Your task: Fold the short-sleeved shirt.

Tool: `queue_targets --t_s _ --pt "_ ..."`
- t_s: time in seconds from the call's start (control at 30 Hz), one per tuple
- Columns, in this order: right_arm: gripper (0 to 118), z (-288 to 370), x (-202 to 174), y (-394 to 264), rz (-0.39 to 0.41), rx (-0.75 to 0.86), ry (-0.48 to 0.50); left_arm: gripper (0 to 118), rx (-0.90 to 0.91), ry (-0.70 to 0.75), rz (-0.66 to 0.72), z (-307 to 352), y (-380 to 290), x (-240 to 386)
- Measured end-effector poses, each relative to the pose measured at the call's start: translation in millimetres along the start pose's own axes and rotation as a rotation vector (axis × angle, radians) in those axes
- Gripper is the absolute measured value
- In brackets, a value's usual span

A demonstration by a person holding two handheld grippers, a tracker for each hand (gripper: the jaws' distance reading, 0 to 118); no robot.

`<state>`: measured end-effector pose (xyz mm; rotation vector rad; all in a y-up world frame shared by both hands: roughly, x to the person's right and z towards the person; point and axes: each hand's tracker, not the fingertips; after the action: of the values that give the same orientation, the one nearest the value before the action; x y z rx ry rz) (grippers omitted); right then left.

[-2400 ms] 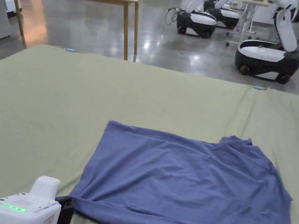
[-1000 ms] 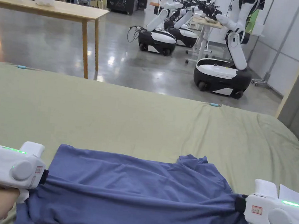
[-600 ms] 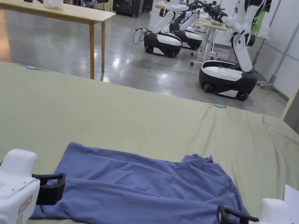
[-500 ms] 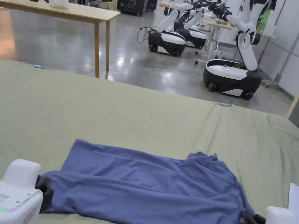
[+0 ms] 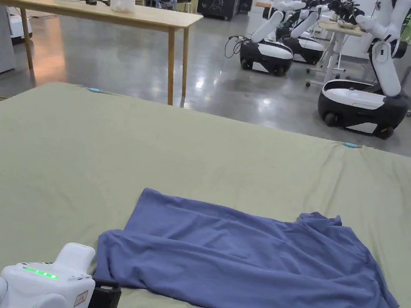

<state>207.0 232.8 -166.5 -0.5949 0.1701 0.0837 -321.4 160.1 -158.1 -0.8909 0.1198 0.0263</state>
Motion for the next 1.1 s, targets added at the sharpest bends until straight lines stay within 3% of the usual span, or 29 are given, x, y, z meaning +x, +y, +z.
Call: queue_targets --t_s 0.17,0.2,0.23,0.3,0.33,0.37,0.4,0.43,0.47,0.5,0.63,0.67,0.73,0.77,0.83,0.87,1.1 --pt "0 -21.6 33.6 -2.2 -0.010 -0.040 -0.042 107 -0.025 0.017 -0.041 -40.8 23.6 7.2" --pt "0 -24.6 39.3 -2.6 -0.013 -0.049 -0.049 97 -0.043 0.014 -0.046 -48.8 26.4 7.7" --pt "0 -29.1 47.4 -3.3 -0.020 -0.061 -0.057 75 -0.061 0.012 -0.055 -58.1 29.8 8.6" --pt "3 -34.0 58.7 -2.5 -0.035 -0.089 -0.075 67 -0.091 -0.039 -0.079 -65.8 31.4 13.6" --pt "31 -40.5 67.7 -3.8 -0.048 -0.109 -0.072 53 -0.088 -0.018 -0.091 -65.2 33.8 15.6" --pt "71 -49.5 78.2 -5.6 -0.072 -0.131 -0.068 44 -0.083 -0.025 -0.128 -61.0 36.6 15.4" --pt "71 -57.2 84.6 -7.9 -0.102 -0.139 -0.067 44 -0.078 -0.034 -0.124 -56.9 40.2 14.0" --pt "85 -67.6 91.4 -10.1 -0.114 -0.159 -0.057 39 -0.059 -0.024 -0.124 -40.5 39.5 22.2" --pt "107 -81.7 97.9 -13.3 -0.109 -0.209 -0.042 29 -0.037 -0.012 -0.133 -35.1 41.3 24.0" --pt "117 -90.2 101.3 -15.3 -0.107 -0.216 -0.044 19 -0.029 -0.018 -0.129 -32.3 43.1 24.4" --pt "105 -126.1 100.0 -26.8 -0.097 -0.272 0.036 13 -0.011 -0.029 -0.119 -21.6 49.3 34.3" --pt "93 -138.3 96.6 -32.7 -0.079 -0.298 0.049 13 -0.002 -0.034 -0.110 -21.6 49.4 35.1" --pt "41 -151.1 94.2 -38.7 -0.069 -0.373 0.030 10 -0.006 -0.040 -0.100 -23.3 50.8 34.1" --pt "38 -147.6 94.5 -38.2 -0.069 -0.330 0.011 9 -0.010 -0.042 -0.101 -23.3 49.9 35.1" --pt "13 -125.2 92.9 -26.0 -0.135 -0.287 0.047 8 0.000 -0.039 -0.110 -16.2 47.9 35.6" --pt "12 -116.0 96.0 -21.0 -0.161 -0.251 0.056 7 0.023 -0.045 -0.109 -8.8 47.4 36.0" --pt "12 -40.4 89.7 11.3 -0.080 -0.151 0.054 7 0.100 -0.066 -0.131 56.1 53.0 29.6"
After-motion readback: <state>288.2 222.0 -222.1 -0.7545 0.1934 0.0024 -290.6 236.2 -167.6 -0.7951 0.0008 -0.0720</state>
